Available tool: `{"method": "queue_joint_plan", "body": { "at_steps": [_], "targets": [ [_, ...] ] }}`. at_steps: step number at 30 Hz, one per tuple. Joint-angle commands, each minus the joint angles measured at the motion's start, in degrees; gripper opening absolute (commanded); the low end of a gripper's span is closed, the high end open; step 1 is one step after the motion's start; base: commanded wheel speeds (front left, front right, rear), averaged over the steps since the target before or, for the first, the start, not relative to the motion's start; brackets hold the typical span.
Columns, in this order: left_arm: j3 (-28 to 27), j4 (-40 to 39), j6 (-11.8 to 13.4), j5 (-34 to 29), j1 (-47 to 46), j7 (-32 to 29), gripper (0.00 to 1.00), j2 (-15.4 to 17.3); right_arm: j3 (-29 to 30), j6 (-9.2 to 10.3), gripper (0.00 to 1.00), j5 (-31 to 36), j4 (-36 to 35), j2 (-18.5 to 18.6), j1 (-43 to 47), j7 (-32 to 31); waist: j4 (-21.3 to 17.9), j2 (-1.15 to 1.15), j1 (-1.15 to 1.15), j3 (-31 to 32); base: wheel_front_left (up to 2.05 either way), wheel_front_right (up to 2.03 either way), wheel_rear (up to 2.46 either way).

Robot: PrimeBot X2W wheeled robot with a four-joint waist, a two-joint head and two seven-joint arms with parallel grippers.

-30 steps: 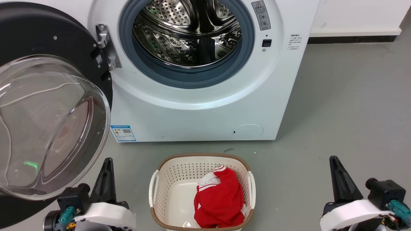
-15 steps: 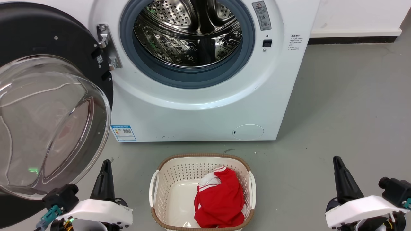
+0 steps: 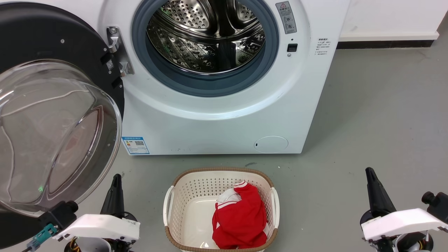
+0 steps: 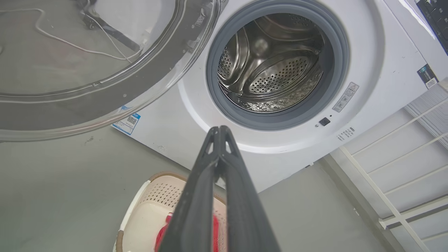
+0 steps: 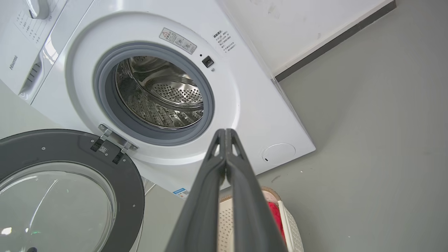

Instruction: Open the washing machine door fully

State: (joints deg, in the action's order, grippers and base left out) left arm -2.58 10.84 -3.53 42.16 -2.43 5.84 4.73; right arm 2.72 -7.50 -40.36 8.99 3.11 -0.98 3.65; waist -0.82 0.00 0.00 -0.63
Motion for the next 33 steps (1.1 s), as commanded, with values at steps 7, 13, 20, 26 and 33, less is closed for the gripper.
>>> {"method": "queue_joint_plan", "body": {
  "at_steps": [7,13,20,26,33],
  "targets": [
    [-0.75,-0.15,-0.66,6.46,-1.71,-1.50,0.00,-0.15,0.42,0.00,0.00,-6.84,0.09,0.40,-1.88,-1.20,0.07,0.00,0.00,0.04,0.00,0.00,0.00],
    [-1.07,0.19,-1.07,10.88,-2.00,-2.61,0.00,-0.34,0.69,0.00,0.00,-11.48,0.58,0.42,-2.23,-2.05,0.12,0.00,0.00,0.07,0.00,0.00,0.00],
    [-1.44,0.55,-1.44,15.76,-2.30,-3.82,0.00,-0.53,1.00,0.00,0.00,-16.63,1.12,0.42,-2.66,-2.98,0.19,0.00,0.00,0.10,0.00,0.00,0.00],
    [-1.76,0.85,-1.73,19.70,-2.46,-4.81,0.00,-0.66,1.24,0.00,0.00,-20.75,1.54,0.42,-3.04,-3.74,0.24,0.00,0.00,0.13,0.00,0.00,0.00],
    [-2.11,1.18,-2.11,24.05,-2.77,-5.93,0.00,-0.81,1.51,0.01,0.00,-25.24,2.05,0.41,-3.37,-4.65,0.31,0.00,0.00,0.17,0.00,0.00,0.00]
  ]
}}
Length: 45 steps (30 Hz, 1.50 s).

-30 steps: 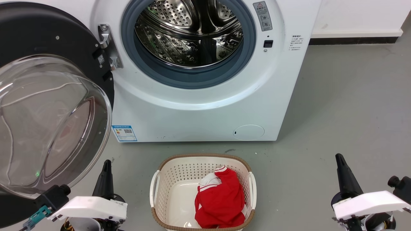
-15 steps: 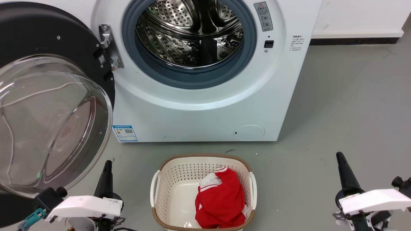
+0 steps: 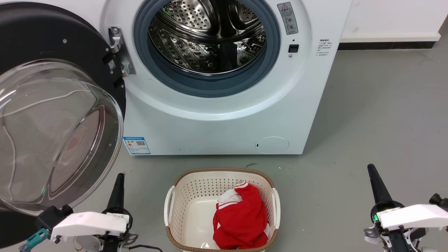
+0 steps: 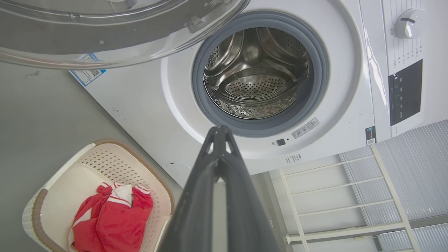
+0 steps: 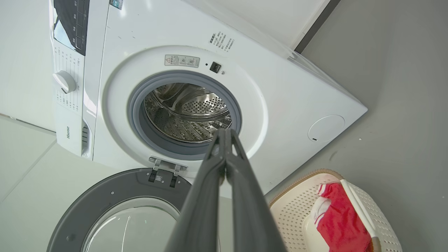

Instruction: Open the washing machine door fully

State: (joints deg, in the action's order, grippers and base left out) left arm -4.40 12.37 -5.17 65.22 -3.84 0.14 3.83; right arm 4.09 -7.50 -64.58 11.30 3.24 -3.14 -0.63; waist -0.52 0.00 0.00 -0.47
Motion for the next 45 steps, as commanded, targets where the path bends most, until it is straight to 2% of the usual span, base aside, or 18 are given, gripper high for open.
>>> {"method": "queue_joint_plan", "body": {
  "at_steps": [1,45],
  "targets": [
    [-0.34,-0.30,-0.46,1.57,-1.40,-0.40,0.00,0.07,0.17,0.01,0.00,-1.64,-0.18,0.29,-1.24,-0.44,0.01,0.00,0.00,0.01,0.00,0.00,0.00],
    [-1.96,1.43,-2.14,22.98,-2.50,-5.81,0.00,-0.81,1.70,0.01,0.00,-23.92,2.32,0.10,-2.98,-4.82,0.42,0.00,0.00,0.23,0.00,0.00,0.00]
  ]
}}
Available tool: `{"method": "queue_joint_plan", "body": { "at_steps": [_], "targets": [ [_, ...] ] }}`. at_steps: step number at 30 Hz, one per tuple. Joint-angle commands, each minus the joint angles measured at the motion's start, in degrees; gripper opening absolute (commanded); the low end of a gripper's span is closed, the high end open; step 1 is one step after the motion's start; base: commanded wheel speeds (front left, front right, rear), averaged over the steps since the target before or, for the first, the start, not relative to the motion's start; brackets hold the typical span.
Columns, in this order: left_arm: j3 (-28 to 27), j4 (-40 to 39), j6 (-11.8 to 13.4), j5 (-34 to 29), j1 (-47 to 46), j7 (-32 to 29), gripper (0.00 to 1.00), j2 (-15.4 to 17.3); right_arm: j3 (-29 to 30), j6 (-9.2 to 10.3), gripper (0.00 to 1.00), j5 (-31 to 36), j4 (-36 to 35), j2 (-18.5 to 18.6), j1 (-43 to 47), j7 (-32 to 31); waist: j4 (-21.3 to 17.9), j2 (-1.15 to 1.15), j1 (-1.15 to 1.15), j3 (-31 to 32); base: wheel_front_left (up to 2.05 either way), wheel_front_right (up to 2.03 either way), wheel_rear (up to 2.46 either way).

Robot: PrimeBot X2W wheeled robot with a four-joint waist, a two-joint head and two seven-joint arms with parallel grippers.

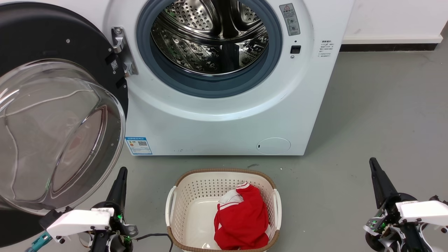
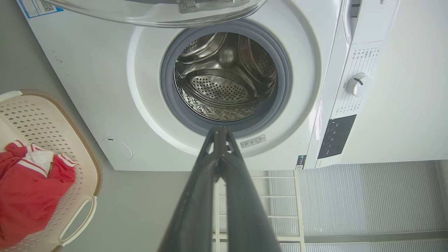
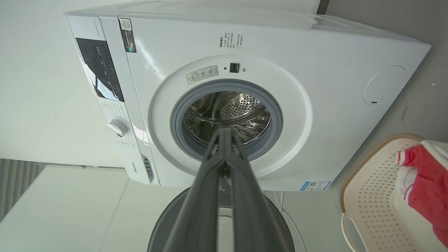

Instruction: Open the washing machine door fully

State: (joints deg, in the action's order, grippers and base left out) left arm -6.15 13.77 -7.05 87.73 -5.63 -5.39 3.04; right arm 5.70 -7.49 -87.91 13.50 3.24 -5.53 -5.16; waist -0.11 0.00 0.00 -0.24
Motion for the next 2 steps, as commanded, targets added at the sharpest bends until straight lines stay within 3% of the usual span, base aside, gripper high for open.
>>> {"method": "queue_joint_plan", "body": {
  "at_steps": [1,2],
  "targets": [
    [-0.25,0.07,-0.30,0.92,-0.65,-0.44,0.00,-0.04,0.14,0.00,0.00,-1.07,0.20,0.09,-0.54,-0.41,0.01,0.00,0.00,0.01,0.00,0.00,0.00],
    [-0.28,0.12,-0.35,1.34,-0.60,-0.48,0.00,-0.06,0.17,0.00,0.00,-1.53,0.26,0.09,-0.58,-0.44,0.02,0.00,0.00,0.01,0.00,0.00,0.00]
  ]
}}
